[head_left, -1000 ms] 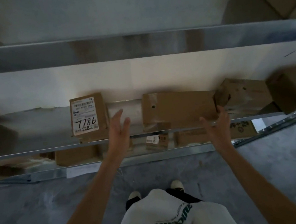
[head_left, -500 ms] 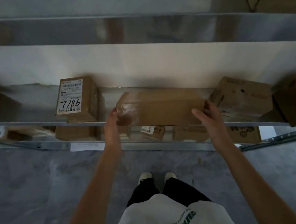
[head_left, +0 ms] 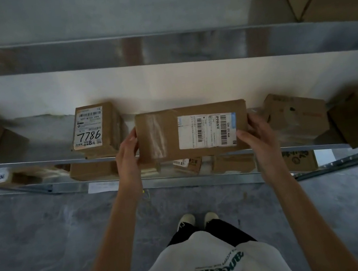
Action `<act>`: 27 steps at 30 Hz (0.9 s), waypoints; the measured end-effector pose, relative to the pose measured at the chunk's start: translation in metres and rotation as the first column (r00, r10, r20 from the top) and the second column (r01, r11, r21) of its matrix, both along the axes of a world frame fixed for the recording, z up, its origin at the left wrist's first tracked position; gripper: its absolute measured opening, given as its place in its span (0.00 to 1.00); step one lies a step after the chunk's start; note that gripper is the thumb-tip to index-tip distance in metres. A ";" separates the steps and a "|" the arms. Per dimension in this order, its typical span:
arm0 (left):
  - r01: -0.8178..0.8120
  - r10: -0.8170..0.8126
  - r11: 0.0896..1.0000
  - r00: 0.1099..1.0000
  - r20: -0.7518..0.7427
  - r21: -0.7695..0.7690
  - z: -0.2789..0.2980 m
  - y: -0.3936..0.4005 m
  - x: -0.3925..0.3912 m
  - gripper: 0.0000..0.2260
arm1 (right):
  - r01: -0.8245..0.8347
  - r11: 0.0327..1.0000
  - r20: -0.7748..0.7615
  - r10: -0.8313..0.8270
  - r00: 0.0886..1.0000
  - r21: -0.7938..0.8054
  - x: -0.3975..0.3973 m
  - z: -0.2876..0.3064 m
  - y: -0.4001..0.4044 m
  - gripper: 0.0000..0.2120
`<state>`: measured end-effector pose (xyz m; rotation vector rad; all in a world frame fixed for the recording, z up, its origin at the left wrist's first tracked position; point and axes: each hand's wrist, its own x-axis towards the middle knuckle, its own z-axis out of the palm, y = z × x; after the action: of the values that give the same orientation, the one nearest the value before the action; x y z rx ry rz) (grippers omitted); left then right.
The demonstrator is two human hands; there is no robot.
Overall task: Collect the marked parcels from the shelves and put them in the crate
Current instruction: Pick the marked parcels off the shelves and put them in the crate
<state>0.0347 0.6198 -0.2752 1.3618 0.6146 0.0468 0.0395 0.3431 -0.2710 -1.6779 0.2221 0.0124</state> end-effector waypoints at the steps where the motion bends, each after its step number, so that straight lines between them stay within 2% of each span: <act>1: 0.007 -0.007 1.000 1.000 -0.005 0.001 -0.002 0.002 0.000 0.16 | -0.007 1.000 -0.005 0.007 1.000 0.013 -0.001 -0.001 0.003 0.22; 5: 0.040 -0.039 0.999 0.999 -0.028 0.016 -0.009 0.006 0.007 0.19 | -0.064 0.998 -0.083 0.063 0.995 -0.004 0.004 -0.010 0.014 0.23; 9: 0.134 -0.127 0.978 0.991 -0.051 0.161 -0.014 0.015 0.027 0.24 | -0.089 0.994 -0.182 0.078 0.980 -0.055 0.016 -0.029 0.033 0.26; 11: 0.212 -0.190 0.944 0.975 -0.111 0.252 -0.024 0.023 0.035 0.25 | -0.094 0.992 -0.231 0.073 0.970 -0.083 0.023 -0.039 0.043 0.27; 14: 0.304 -0.248 0.908 0.945 -0.215 0.290 -0.037 0.029 0.038 0.26 | -0.084 0.987 -0.270 0.045 0.962 -0.135 0.027 -0.054 0.053 0.28; 16: 0.320 -0.258 0.893 0.940 -0.223 0.317 -0.041 0.029 0.038 0.26 | -0.089 0.983 -0.266 0.045 0.963 -0.158 0.028 -0.058 0.057 0.27; 18: 0.342 -0.268 0.825 0.938 -0.222 0.450 -0.039 0.028 0.039 0.26 | -0.081 0.982 -0.259 0.034 0.965 -0.172 0.028 -0.050 0.062 0.27; 21: 0.280 -0.339 0.563 0.936 -0.092 0.777 -0.028 0.016 0.037 0.27 | 0.046 0.979 -0.225 -0.091 0.970 -0.196 0.021 -0.039 0.061 0.29; 22: 0.233 -0.380 0.539 0.925 -0.013 0.809 -0.020 0.006 0.037 0.26 | 0.110 0.973 -0.169 -0.145 0.975 -0.201 0.015 -0.036 0.056 0.28; 24: 0.198 -0.461 0.552 0.882 0.098 0.810 -0.004 -0.021 0.038 0.23 | 0.230 0.947 -0.039 -0.245 0.969 -0.223 0.002 -0.030 0.039 0.26; 27: 0.358 -0.631 0.564 0.769 0.108 0.744 0.011 -0.074 0.042 0.21 | 0.432 0.839 0.084 -0.430 0.899 -0.331 -0.013 -0.023 -0.003 0.23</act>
<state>0.0768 0.5457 -0.2643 2.1687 -0.1927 0.0643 0.0260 0.3396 -0.2936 -1.9383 0.6266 -0.3925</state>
